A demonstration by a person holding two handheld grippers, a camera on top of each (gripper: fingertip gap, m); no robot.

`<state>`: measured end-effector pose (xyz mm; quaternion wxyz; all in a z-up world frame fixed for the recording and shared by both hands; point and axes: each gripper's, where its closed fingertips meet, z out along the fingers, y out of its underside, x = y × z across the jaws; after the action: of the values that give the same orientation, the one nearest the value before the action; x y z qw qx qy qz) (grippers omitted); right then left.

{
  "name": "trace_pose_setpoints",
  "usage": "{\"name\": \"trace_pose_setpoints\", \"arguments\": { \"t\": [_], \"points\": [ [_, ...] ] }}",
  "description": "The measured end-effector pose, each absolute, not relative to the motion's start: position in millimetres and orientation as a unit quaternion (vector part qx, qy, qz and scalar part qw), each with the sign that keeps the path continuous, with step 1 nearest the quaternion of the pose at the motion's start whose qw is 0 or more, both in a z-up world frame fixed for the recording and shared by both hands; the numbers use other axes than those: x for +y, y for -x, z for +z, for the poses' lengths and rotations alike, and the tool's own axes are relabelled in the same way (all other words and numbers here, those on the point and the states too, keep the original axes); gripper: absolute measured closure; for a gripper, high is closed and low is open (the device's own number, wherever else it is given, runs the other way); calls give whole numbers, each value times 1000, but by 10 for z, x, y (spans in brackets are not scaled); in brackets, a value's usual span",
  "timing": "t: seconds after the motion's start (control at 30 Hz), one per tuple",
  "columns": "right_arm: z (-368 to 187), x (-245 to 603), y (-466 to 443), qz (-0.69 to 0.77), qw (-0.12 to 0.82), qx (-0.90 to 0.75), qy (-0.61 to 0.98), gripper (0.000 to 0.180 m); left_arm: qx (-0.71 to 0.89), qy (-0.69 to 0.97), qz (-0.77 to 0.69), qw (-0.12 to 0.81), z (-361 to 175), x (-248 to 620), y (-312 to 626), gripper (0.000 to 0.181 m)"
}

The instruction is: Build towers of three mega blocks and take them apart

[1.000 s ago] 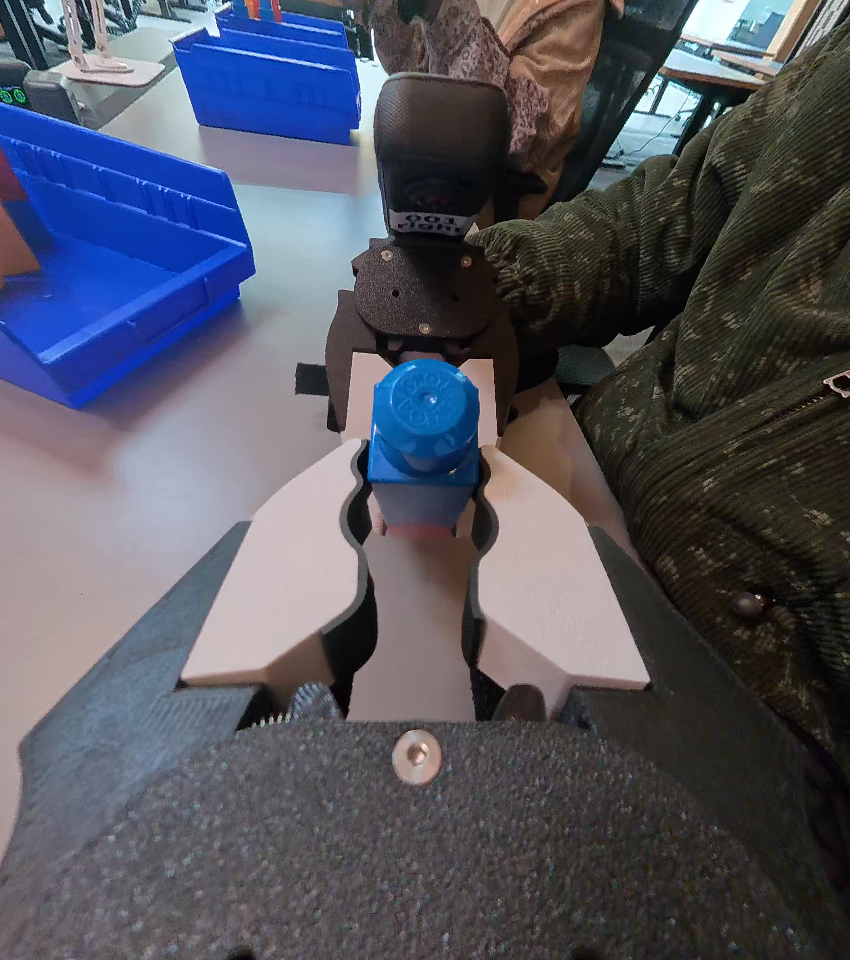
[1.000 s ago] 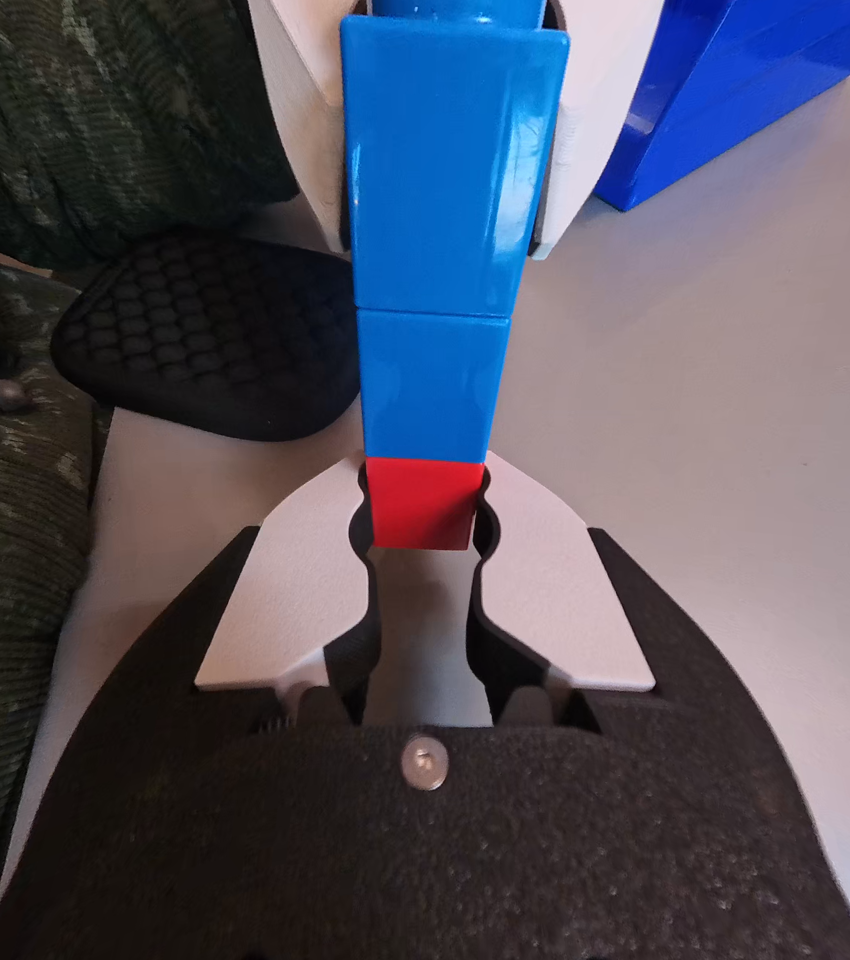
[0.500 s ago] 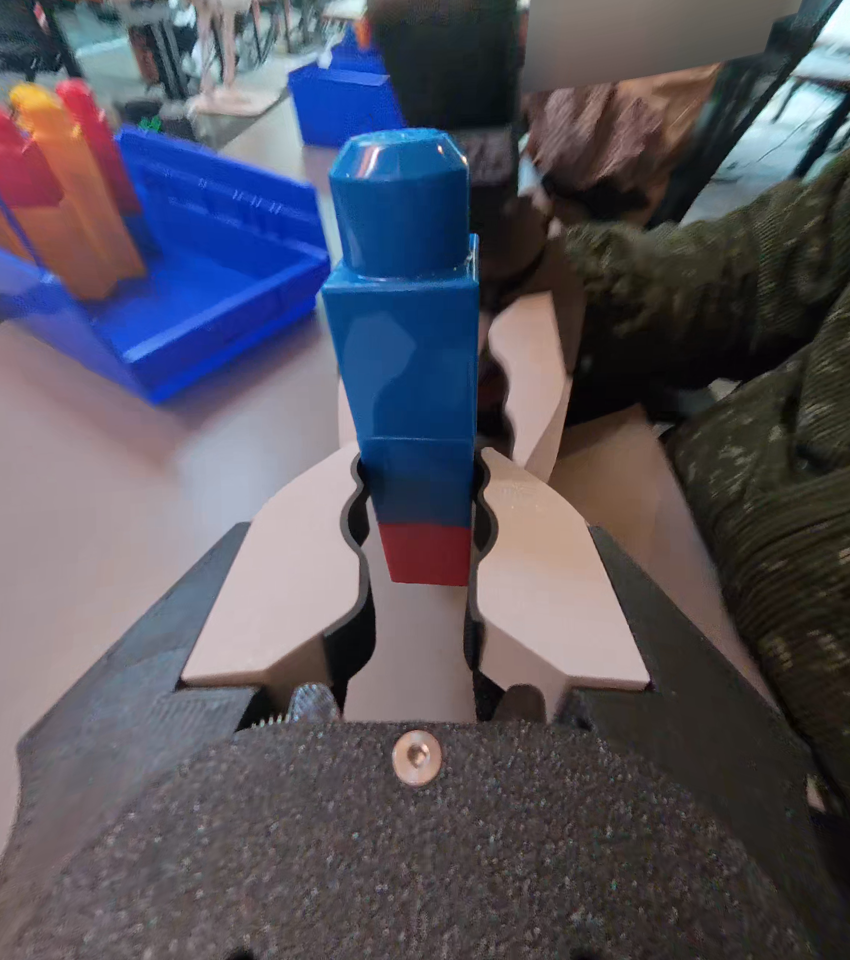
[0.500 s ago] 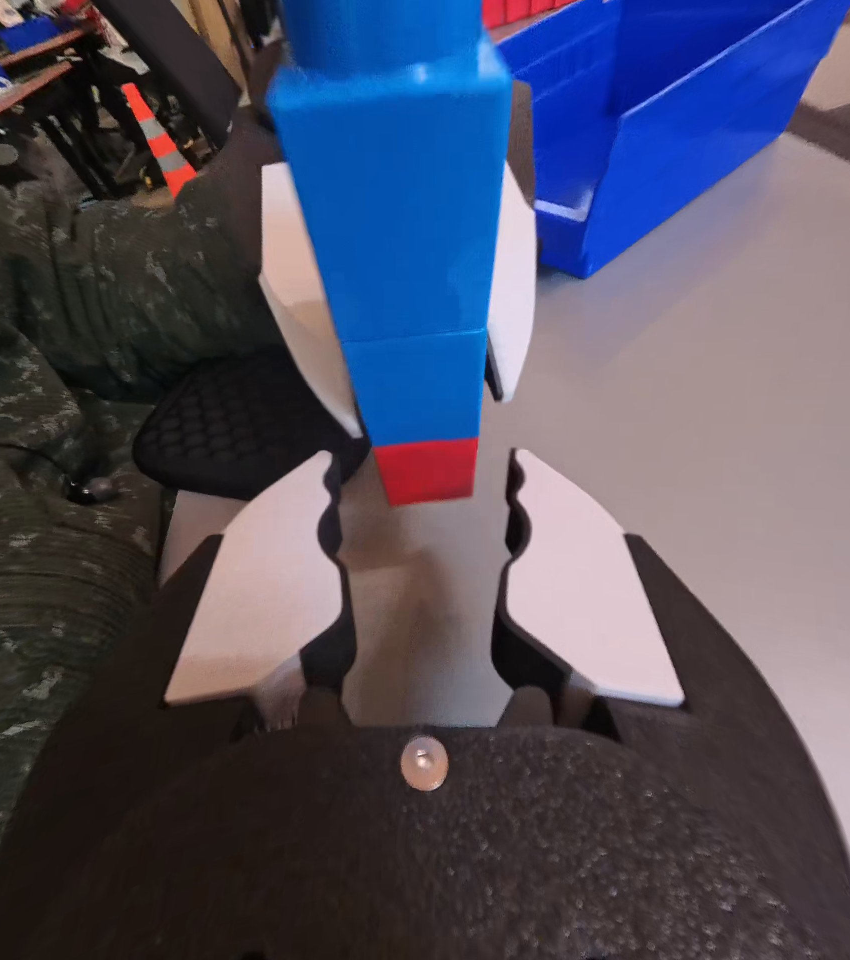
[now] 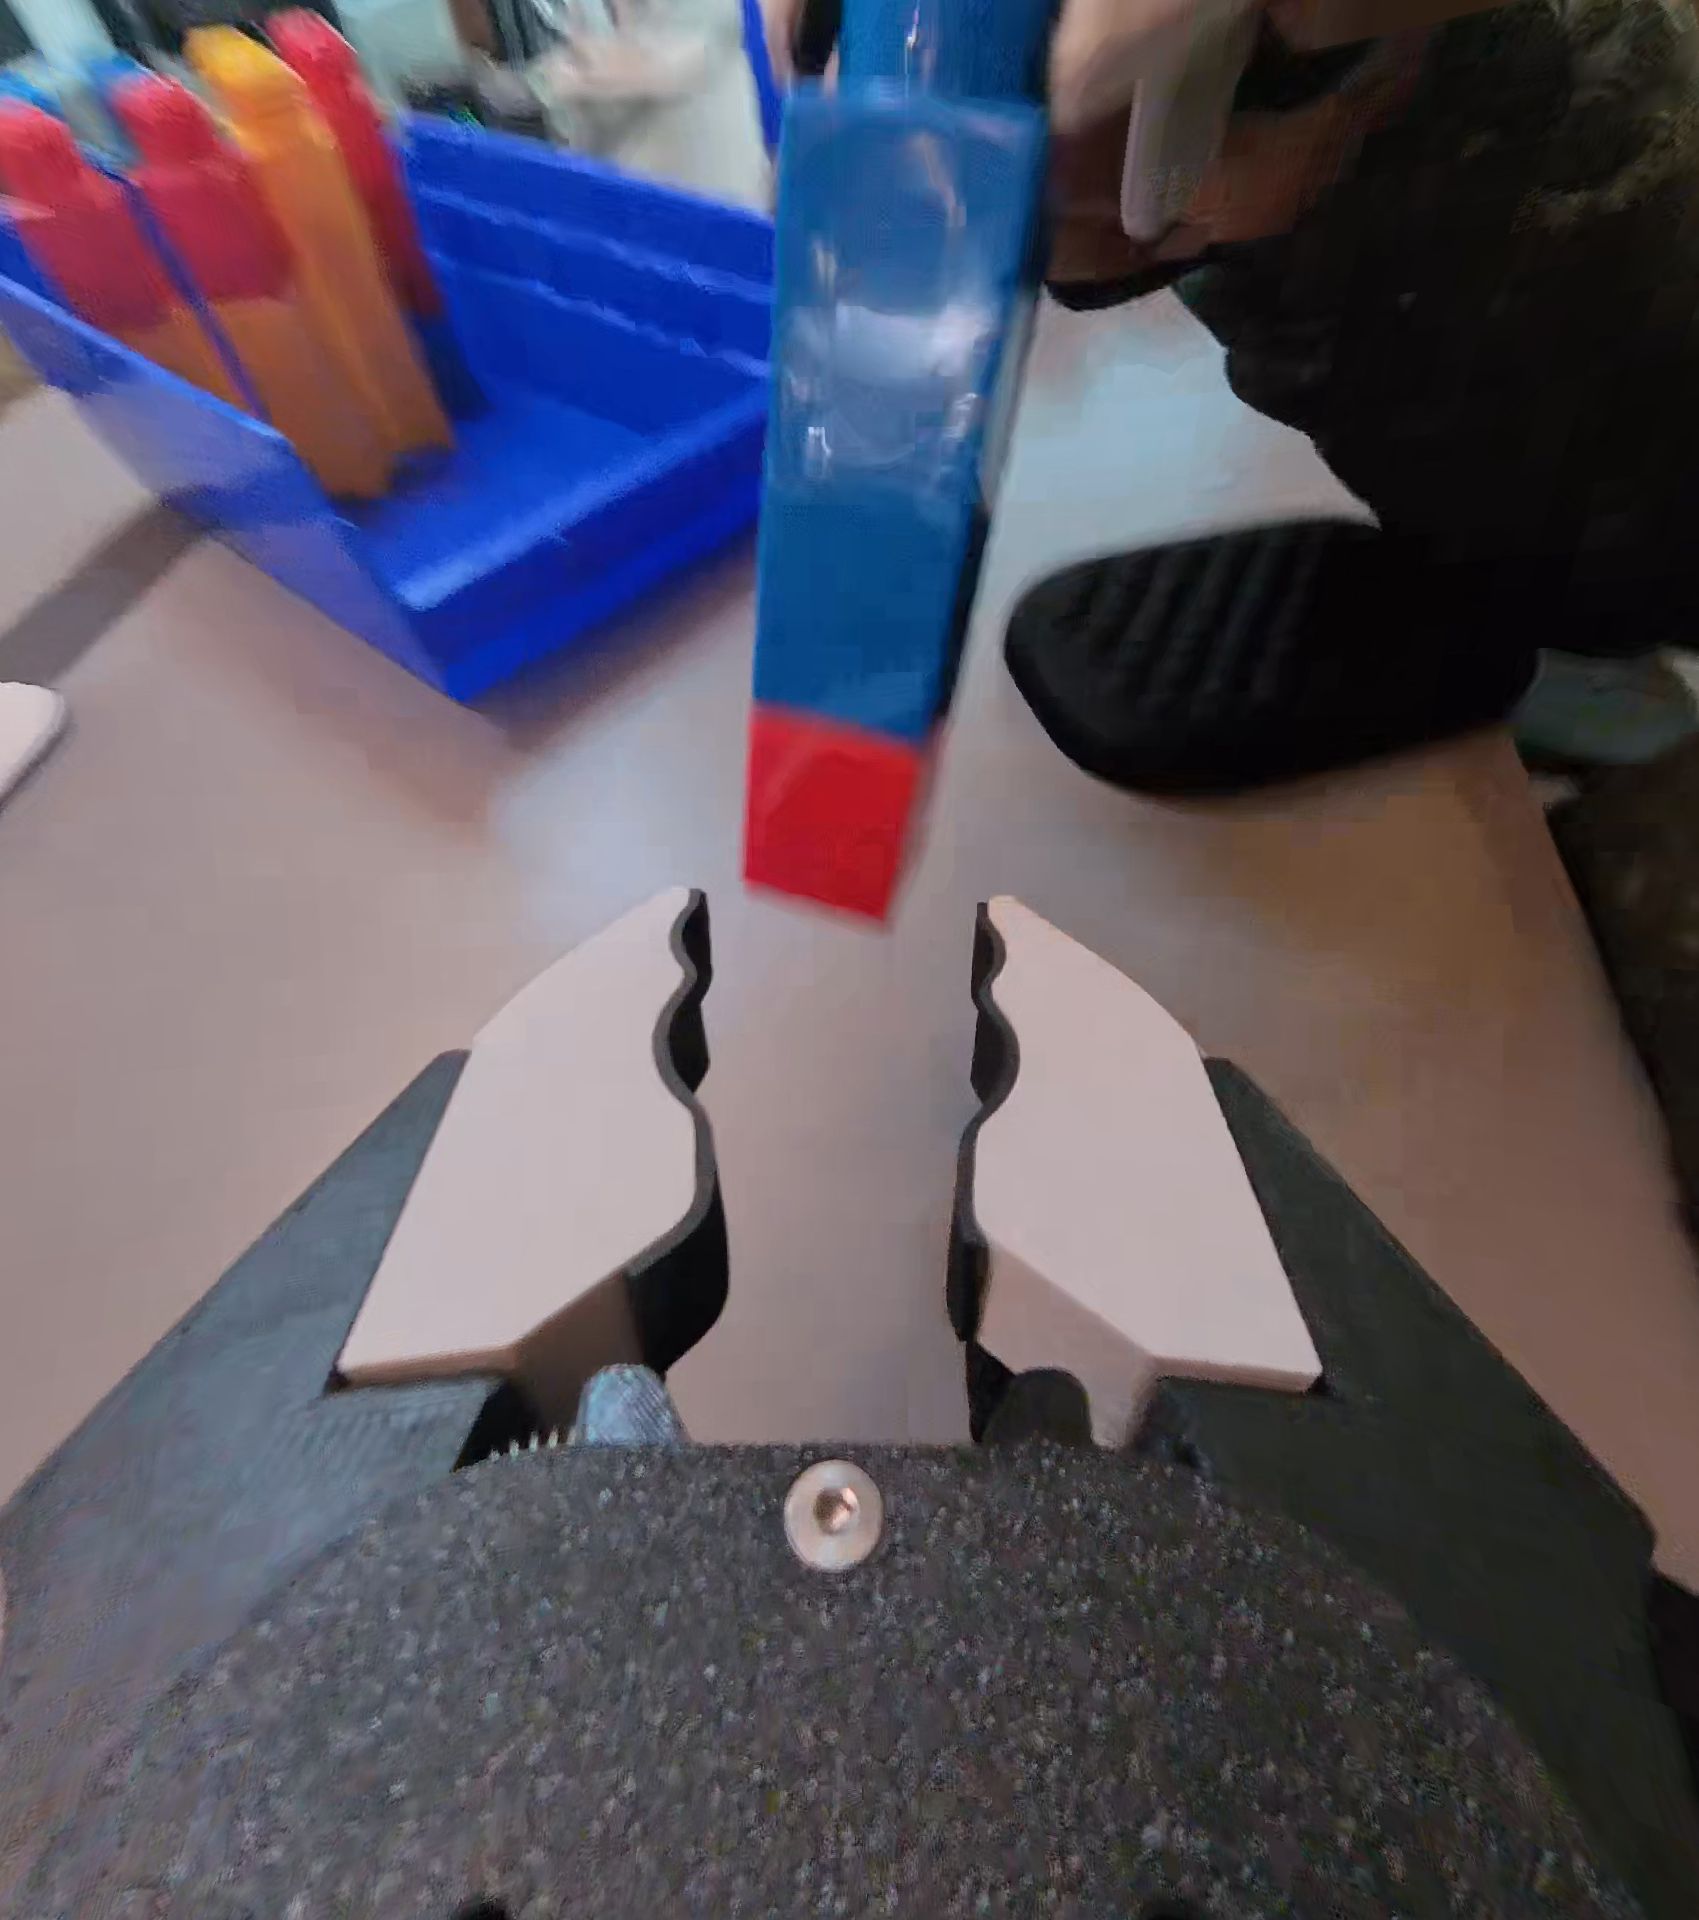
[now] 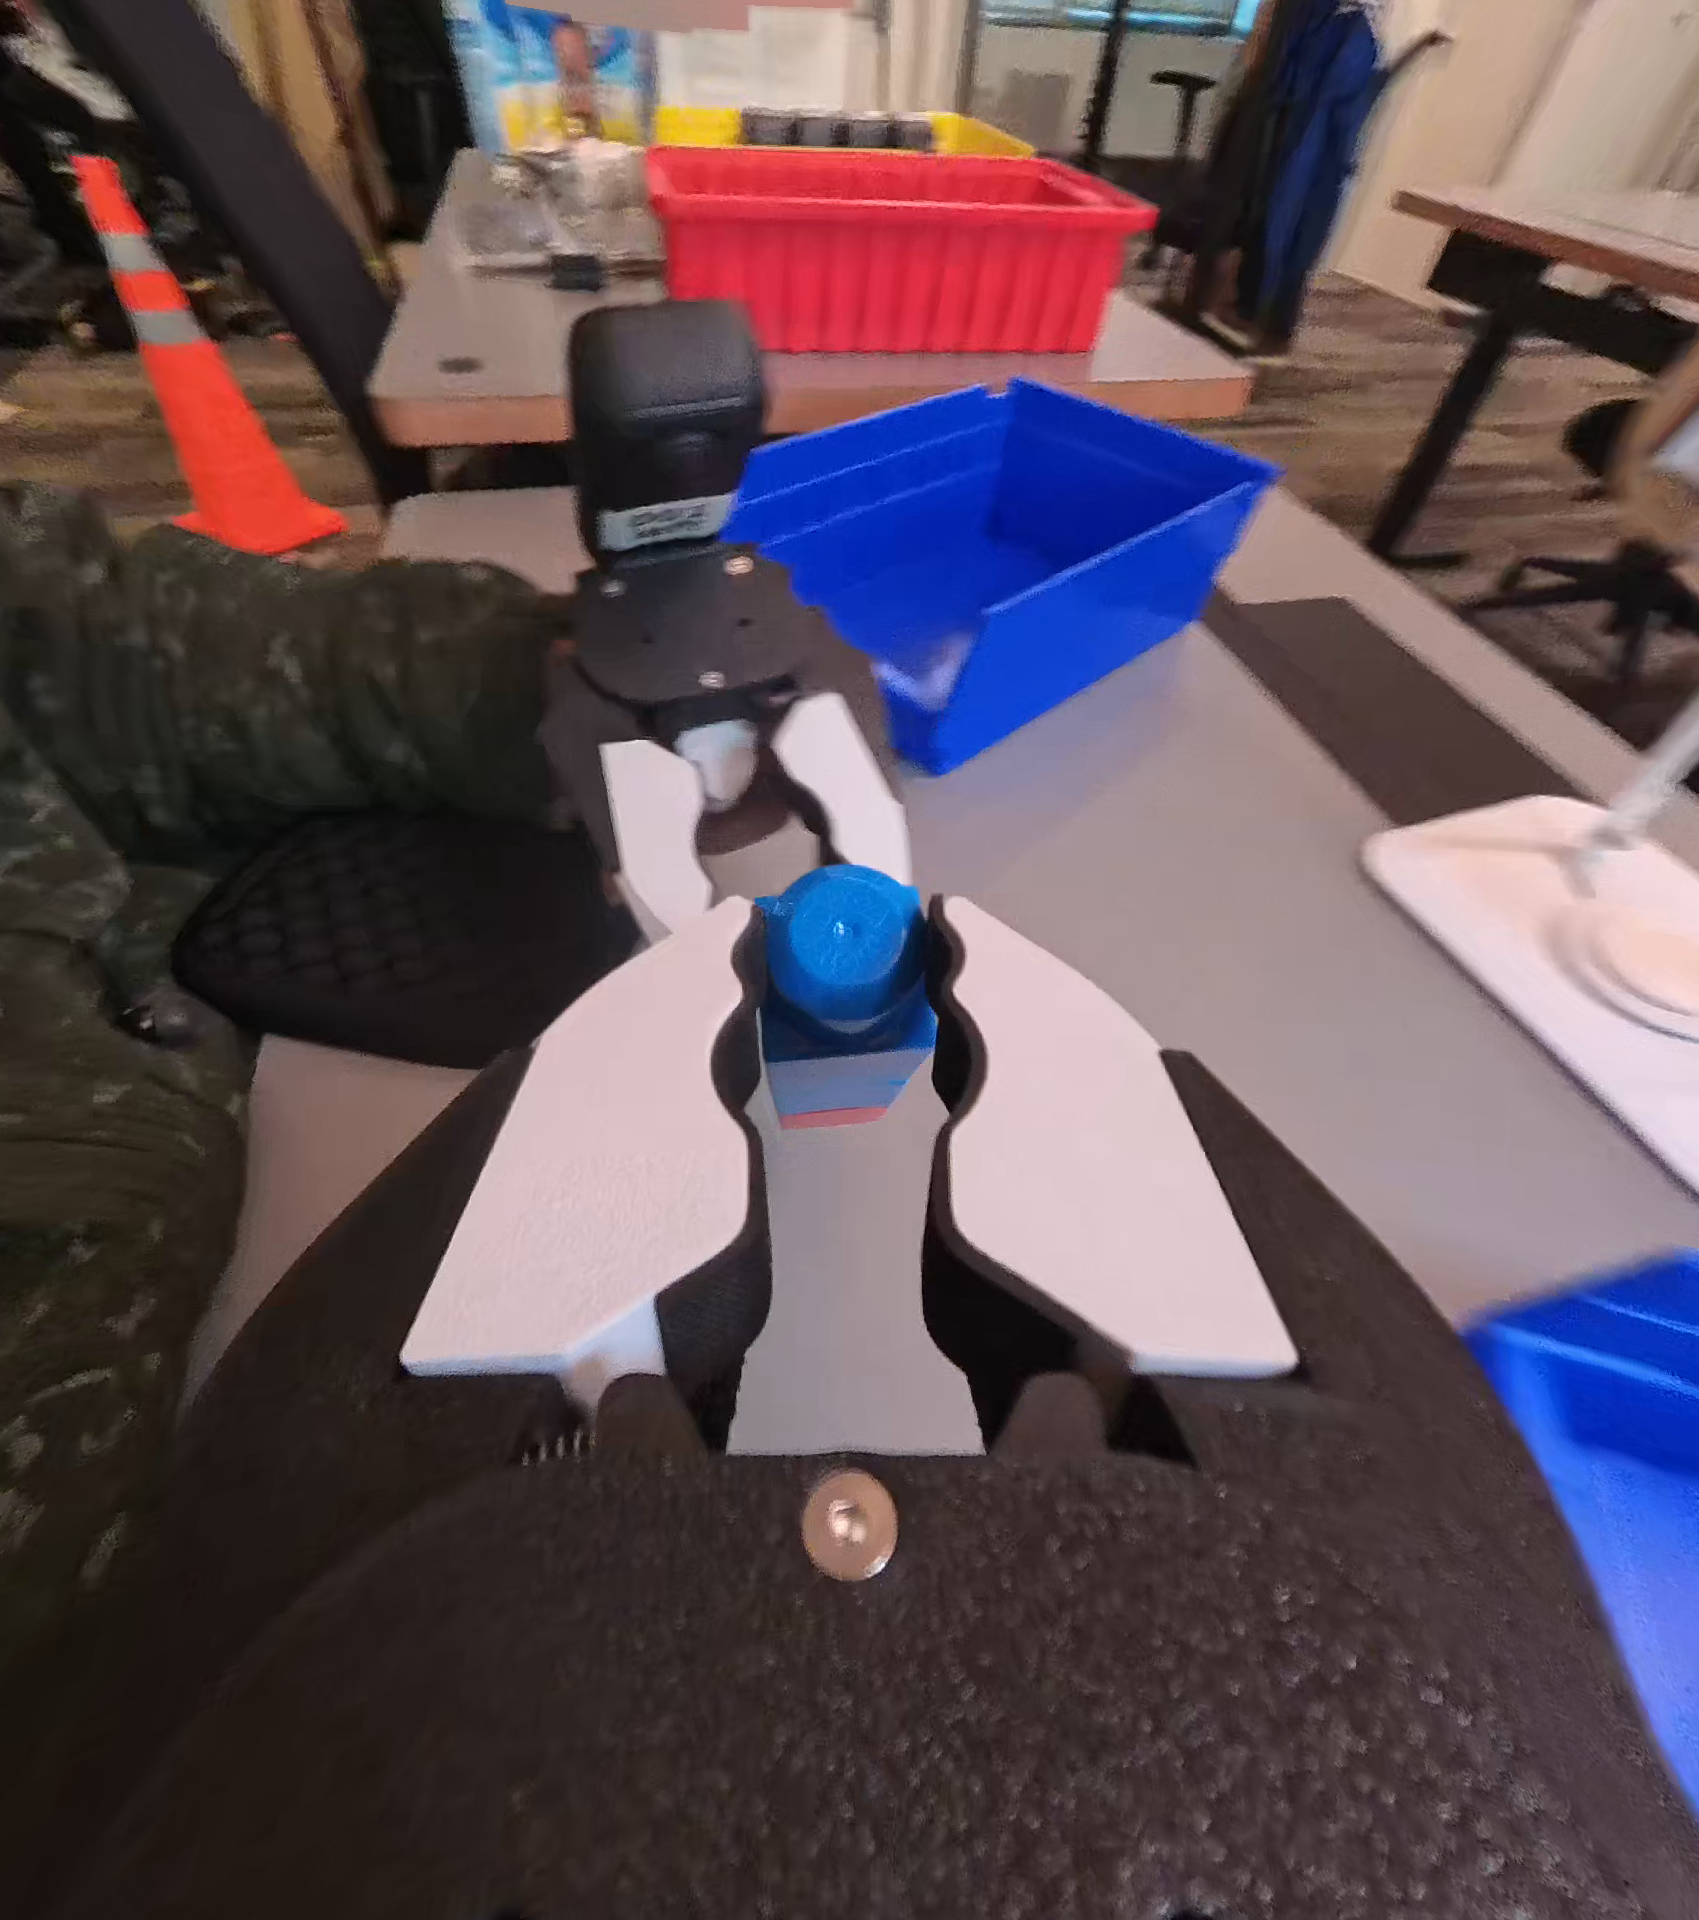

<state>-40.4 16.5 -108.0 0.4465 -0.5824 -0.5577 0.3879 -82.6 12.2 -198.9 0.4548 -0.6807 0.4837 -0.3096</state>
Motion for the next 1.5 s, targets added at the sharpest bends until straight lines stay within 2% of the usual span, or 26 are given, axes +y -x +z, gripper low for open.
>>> {"name": "trace_pose_setpoints", "arguments": {
  "t": [0.1, 0.2, 0.33, 0.43, 0.67, 1.23, 1.5],
  "points": [
    [-640, 884, -36, 297, 495, -504, 642, 150, 403, 663, -345, 529, -1727, 328, 1018, 148],
    [-548, 1744, -582, 191, 494, -453, 717, 150, 336, 652, -358, 578, -1593, 470, 1205, 162],
    [-979, 2691, -1279, 117, 449, -372, 804, 150, 312, 648, -336, 608, -1538, 529, 1325, 176],
    [-1345, 3019, -1649, 91, 426, -327, 839, 150, 320, 649, -319, 612, -1563, 527, 1329, 181],
    [-1705, 3277, -2085, 49, 420, -271, 865, 150, 344, 662, -305, 592, -1747, 550, 1226, 180],
    [-1736, 3280, -2213, 77, 439, -213, 869, 141, 348, 660, -290, 600, -1741, 539, 1220, 178],
    [-1648, 3301, -2199, 66, 468, -217, 854, 145, 345, 665, -294, 593, -1788, 550, 1207, 179]
  ]
}}
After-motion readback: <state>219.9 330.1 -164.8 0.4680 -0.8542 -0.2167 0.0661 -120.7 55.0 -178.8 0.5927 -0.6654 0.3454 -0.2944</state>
